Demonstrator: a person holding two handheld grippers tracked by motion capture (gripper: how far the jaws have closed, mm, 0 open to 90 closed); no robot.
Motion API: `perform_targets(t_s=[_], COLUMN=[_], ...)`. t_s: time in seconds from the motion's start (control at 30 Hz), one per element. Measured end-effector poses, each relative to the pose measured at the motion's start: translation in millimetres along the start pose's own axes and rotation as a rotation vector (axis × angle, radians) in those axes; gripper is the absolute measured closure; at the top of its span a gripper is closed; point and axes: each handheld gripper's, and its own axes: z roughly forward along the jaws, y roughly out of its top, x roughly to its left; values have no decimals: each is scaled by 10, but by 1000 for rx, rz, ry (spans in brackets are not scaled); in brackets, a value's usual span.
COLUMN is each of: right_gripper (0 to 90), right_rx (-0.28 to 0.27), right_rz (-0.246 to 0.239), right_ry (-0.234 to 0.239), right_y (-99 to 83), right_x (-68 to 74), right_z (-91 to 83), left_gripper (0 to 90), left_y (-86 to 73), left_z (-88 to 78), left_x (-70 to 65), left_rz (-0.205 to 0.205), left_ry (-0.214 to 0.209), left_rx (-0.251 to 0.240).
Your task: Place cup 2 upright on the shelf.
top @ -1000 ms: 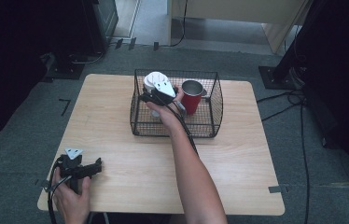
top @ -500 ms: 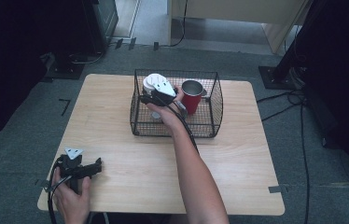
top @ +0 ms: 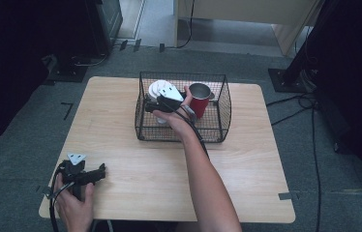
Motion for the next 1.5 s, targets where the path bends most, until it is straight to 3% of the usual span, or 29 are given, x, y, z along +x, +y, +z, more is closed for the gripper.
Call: perform_targets(t_s=[0.97, 1.5], right_gripper=[0, 0], right_rx=[-150, -191], right_rz=[27, 38], right_ry=[39, 39], right_y=[343, 313], right_x=[-115, -330], right_z=[-337, -758], left_gripper=[0, 0], left_y=[0, 0], left_z=[0, 0], left_x=[0, 0], left_rz=[1, 0], left_ry=[0, 0], left_rx=[0, 1])
